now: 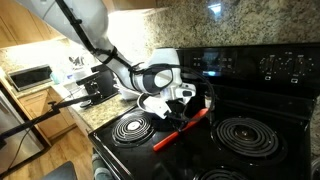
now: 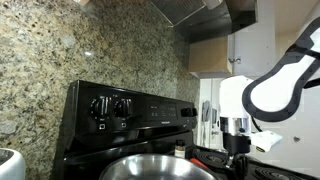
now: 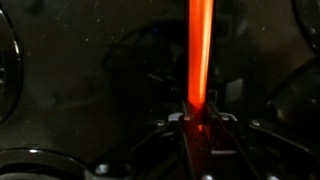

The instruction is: Take the red spoon and mix the content in the pot

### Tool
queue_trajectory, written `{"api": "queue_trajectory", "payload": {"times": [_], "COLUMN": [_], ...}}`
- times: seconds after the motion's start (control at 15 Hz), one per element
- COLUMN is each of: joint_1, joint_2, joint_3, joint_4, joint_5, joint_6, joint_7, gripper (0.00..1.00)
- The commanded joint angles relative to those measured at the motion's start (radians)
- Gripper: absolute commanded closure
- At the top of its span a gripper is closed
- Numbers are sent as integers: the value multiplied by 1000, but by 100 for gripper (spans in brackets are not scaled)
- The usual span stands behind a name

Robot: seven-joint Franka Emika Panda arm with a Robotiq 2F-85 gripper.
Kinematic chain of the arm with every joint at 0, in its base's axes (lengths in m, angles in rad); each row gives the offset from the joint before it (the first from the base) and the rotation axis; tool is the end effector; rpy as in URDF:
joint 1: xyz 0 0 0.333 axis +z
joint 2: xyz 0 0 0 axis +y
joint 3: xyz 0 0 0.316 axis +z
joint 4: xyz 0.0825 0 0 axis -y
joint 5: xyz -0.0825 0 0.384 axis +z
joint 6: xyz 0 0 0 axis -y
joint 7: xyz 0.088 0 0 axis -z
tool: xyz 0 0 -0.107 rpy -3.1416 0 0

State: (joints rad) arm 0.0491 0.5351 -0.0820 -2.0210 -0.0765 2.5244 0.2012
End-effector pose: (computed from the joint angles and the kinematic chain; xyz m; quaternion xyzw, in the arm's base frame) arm 0.5976 -0.0185 0.1795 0.9958 -0.0799 -0.0119 0.0438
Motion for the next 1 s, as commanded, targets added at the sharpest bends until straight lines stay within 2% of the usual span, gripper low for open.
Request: {"api": "queue_trajectory", "payload": {"times": [0.0, 0.33, 0.93], "joint_1": [26, 53, 92], "joint_2": [-58, -120, -255], "joint_3": [-24, -51, -100], "joint_4": [-68, -136, -245], "joint_5": [-22, -45, -178], "joint_6": [50, 106, 134], "joint_7": [42, 64, 189], "gripper": [96, 96, 96]}}
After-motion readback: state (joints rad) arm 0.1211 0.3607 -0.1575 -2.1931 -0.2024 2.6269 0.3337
